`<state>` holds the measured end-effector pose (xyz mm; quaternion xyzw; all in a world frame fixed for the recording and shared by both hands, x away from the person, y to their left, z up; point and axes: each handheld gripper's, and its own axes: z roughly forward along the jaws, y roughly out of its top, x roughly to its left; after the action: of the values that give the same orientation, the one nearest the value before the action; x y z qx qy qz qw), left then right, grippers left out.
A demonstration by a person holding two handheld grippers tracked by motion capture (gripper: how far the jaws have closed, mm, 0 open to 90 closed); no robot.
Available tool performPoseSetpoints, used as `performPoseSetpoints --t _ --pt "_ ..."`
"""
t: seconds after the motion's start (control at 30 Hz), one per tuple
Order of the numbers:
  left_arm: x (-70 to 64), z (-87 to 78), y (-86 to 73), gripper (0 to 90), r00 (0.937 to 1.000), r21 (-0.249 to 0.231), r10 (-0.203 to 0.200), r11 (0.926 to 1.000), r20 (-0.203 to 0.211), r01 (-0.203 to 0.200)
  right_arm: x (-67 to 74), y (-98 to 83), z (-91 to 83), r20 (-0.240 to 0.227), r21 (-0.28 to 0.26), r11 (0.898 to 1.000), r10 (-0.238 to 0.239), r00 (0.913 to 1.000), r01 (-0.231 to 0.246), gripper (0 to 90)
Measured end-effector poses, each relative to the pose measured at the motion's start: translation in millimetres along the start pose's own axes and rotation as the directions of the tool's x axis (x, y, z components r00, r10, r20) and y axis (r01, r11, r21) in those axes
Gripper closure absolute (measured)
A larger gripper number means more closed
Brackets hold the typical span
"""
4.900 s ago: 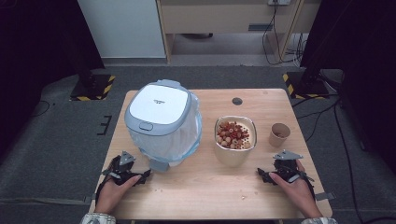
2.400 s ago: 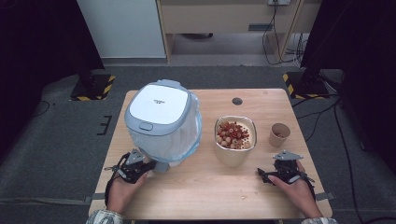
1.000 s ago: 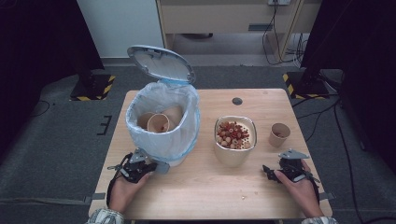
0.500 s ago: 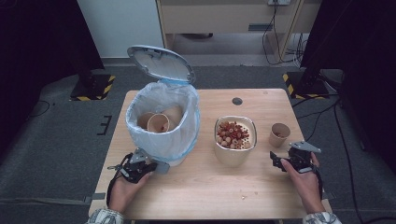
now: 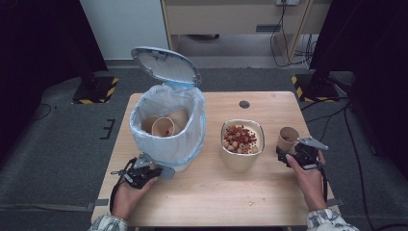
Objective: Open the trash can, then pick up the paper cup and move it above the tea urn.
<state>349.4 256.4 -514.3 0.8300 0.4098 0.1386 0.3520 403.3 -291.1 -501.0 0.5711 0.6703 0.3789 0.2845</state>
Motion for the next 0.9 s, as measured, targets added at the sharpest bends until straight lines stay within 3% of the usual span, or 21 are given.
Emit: performPoseSetpoints --t 0.33,0.6,0.73,0.9 --pt "-2.1 0.0 0.9 90.0 0.9998 0.007 0.014 0.9999 -0.011 -0.014 -5.4 6.8 7.9 -0.004 -0.041 0.999 0.013 0.9999 -0.013 7.2" --pt "-1.0 0.0 0.5 90.0 1.0000 0.004 0.006 1.0000 -0.006 -0.006 -13.9 5.6 22.1 0.020 -0.047 0.998 0.035 0.9992 -0.034 9.7" --pt "-1.1 0.0 0.5 90.0 1.0000 0.004 0.005 1.0000 -0.007 -0.005 -12.0 7.3 28.5 0.026 -0.036 0.999 0.029 0.9992 -0.028 9.6" --pt "-1.0 0.0 0.4 90.0 1.0000 0.003 0.006 1.0000 -0.007 -0.006 -7.6 14.4 34.1 0.042 -0.061 0.998 0.021 0.9989 -0.018 10.5"
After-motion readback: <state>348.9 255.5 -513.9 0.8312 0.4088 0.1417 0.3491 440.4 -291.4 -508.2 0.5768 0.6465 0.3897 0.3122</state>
